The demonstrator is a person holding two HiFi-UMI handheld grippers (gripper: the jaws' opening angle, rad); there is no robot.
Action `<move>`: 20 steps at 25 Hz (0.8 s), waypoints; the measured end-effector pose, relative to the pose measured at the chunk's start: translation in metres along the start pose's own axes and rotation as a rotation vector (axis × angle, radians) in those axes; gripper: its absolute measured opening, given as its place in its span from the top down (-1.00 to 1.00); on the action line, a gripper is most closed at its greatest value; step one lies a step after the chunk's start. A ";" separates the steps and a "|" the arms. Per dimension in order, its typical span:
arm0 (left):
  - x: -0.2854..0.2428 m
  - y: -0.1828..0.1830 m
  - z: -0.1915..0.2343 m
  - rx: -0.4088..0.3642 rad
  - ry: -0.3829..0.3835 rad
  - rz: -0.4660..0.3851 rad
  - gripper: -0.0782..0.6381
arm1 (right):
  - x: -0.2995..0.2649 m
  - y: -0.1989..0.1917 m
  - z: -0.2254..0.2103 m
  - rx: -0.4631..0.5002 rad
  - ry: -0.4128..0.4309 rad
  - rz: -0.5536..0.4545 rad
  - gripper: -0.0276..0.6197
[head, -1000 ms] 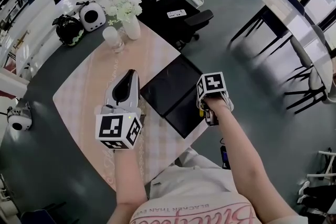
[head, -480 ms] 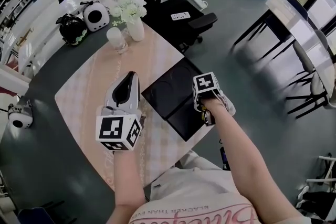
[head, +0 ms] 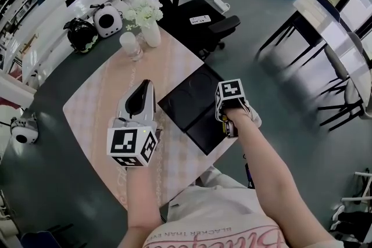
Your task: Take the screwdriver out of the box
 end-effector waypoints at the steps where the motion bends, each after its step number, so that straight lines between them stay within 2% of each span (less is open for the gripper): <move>1: 0.001 0.001 0.000 0.000 0.000 -0.003 0.75 | 0.001 -0.002 -0.001 -0.015 0.009 -0.006 0.67; 9: 0.011 0.005 -0.009 -0.007 -0.021 -0.010 0.75 | 0.018 -0.015 -0.013 -0.192 0.111 -0.086 0.67; 20: 0.030 0.011 -0.023 -0.012 -0.046 -0.039 0.75 | 0.042 -0.038 -0.012 -0.304 0.230 -0.216 0.67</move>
Point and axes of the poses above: the fingertips, and each gripper's own axes: x backward along the fingers, z to its left, y out of its top, the point moved 10 cm from there along x, backward along the fingers, and after that the axes turned 13 degrees about x, right-handed, at the moved point
